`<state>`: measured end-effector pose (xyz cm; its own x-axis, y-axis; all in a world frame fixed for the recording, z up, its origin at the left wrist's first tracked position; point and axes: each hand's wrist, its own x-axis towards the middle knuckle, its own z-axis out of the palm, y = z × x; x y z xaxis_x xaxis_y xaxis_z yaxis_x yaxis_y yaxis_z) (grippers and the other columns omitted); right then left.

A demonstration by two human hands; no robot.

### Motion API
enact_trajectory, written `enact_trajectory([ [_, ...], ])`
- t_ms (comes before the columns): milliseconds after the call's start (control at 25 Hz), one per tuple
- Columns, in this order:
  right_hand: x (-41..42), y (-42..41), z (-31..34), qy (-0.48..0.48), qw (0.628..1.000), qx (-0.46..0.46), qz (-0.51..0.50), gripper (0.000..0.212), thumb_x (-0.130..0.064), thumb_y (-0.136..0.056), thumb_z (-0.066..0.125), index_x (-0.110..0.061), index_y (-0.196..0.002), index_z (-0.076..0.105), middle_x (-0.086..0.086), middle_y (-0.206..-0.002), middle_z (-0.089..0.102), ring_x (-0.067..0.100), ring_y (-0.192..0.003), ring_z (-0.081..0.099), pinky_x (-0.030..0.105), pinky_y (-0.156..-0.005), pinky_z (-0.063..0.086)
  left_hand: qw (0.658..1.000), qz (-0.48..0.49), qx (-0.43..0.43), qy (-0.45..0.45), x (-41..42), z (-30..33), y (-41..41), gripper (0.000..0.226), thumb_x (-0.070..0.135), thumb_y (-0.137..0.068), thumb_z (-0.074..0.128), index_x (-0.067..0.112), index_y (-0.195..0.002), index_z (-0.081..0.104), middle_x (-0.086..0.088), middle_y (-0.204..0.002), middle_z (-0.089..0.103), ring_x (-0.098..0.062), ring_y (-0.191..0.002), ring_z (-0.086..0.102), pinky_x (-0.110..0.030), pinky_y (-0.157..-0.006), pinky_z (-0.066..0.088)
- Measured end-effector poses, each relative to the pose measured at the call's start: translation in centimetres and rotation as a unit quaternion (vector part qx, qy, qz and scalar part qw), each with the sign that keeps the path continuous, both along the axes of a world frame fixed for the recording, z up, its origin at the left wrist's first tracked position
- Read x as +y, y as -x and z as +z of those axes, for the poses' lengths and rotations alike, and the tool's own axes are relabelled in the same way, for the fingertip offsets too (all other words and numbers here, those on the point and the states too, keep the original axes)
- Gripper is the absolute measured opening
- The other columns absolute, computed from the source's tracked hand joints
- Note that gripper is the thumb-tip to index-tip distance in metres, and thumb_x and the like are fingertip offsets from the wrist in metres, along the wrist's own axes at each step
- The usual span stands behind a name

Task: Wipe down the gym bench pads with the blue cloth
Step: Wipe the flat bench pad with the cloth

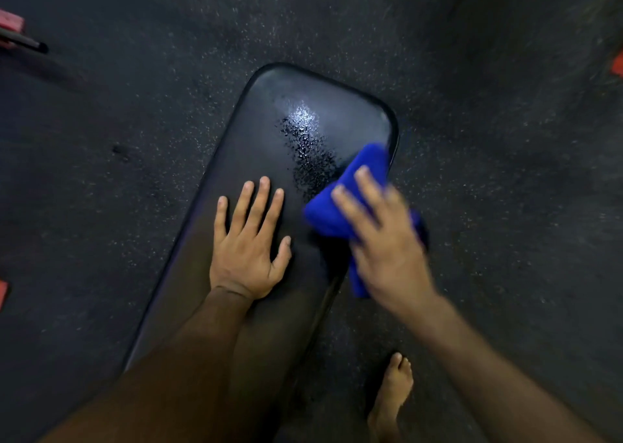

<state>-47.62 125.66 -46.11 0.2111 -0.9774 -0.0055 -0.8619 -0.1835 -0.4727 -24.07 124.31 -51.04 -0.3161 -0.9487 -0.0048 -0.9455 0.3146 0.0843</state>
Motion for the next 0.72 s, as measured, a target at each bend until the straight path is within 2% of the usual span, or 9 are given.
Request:
enact_trajectory([
  [80, 1.8, -2.4, -2.0, -0.038, 0.991, 0.104, 0.073, 0.062, -0.035, -0.093, 0.050, -0.034, -0.152, 0.033, 0.000, -0.164, 0.019, 0.042, -0.148, 0.014, 0.063, -0.115, 0.019, 1.000, -0.002, -0.002, 0.006, 0.0, -0.1, -0.1, 0.076, 0.047, -0.091, 0.039, 0.014, -0.159, 0.033, -0.009, -0.168, 0.023, -0.027, -0.156, 0.020, -0.059, -0.123, 0.016],
  [120, 1.1, -2.5, -2.9, -0.030, 0.988, 0.127, 0.082, 0.061, -0.042, -0.093, 0.050, -0.037, -0.152, 0.032, -0.003, -0.164, 0.019, 0.040, -0.149, 0.011, 0.064, -0.115, 0.016, 1.000, -0.003, 0.000, 0.009, 0.1, -0.1, -0.1, 0.075, 0.047, -0.092, 0.039, 0.014, -0.159, 0.034, -0.009, -0.168, 0.024, -0.027, -0.155, 0.021, -0.059, -0.123, 0.016],
  [240, -5.2, -1.0, -4.0, -0.014, 0.986, 0.165, 0.016, 0.062, -0.048, -0.092, 0.047, -0.040, -0.152, 0.029, -0.005, -0.164, 0.018, 0.040, -0.149, 0.011, 0.063, -0.116, 0.013, 1.000, -0.003, -0.001, 0.010, -0.1, -0.1, -0.1, 0.073, 0.045, -0.093, 0.040, 0.014, -0.159, 0.034, -0.009, -0.168, 0.024, -0.028, -0.155, 0.021, -0.059, -0.123, 0.015],
  [400, -14.3, 0.5, -4.1, -0.044, 0.982, 0.134, -0.124, 0.056, -0.050, -0.098, 0.036, -0.038, -0.152, 0.028, -0.001, -0.163, 0.022, 0.042, -0.145, 0.022, 0.062, -0.113, 0.027, 1.000, -0.002, 0.003, -0.002, -0.1, 0.1, 0.0, 0.073, 0.046, -0.094, 0.039, 0.014, -0.159, 0.033, -0.009, -0.168, 0.023, -0.028, -0.156, 0.020, -0.060, -0.123, 0.015],
  [480, -15.3, 0.5, -4.1, -0.055, 0.978, 0.123, -0.157, 0.056, -0.049, -0.099, 0.036, -0.036, -0.153, 0.027, 0.000, -0.162, 0.024, 0.042, -0.143, 0.025, 0.060, -0.111, 0.030, 1.000, -0.002, 0.004, -0.002, -0.1, 0.2, 0.0, 0.072, 0.046, -0.094, 0.039, 0.014, -0.159, 0.034, -0.008, -0.168, 0.023, -0.028, -0.156, 0.020, -0.061, -0.122, 0.017],
  [600, -10.2, -0.9, -3.5, -0.035, 0.982, 0.122, -0.143, 0.061, -0.039, -0.096, 0.041, -0.036, -0.154, 0.023, -0.002, -0.165, 0.014, 0.040, -0.149, 0.011, 0.060, -0.115, 0.021, 1.000, -0.001, 0.000, -0.002, 0.0, 0.0, -0.2, 0.073, 0.046, -0.094, 0.040, 0.014, -0.159, 0.033, -0.008, -0.168, 0.022, -0.027, -0.156, 0.020, -0.062, -0.122, 0.017],
  [720, 1.4, -5.0, -2.7, -0.069, 0.989, 0.095, -0.091, 0.069, -0.031, -0.092, 0.051, -0.034, -0.155, 0.023, -0.002, -0.166, 0.008, 0.039, -0.151, 0.001, 0.062, -0.117, 0.015, 1.000, -0.002, 0.009, -0.010, -0.1, -0.3, -0.3, 0.074, 0.048, -0.093, 0.039, 0.015, -0.159, 0.032, -0.008, -0.168, 0.022, -0.028, -0.155, 0.021, -0.061, -0.123, 0.015],
])
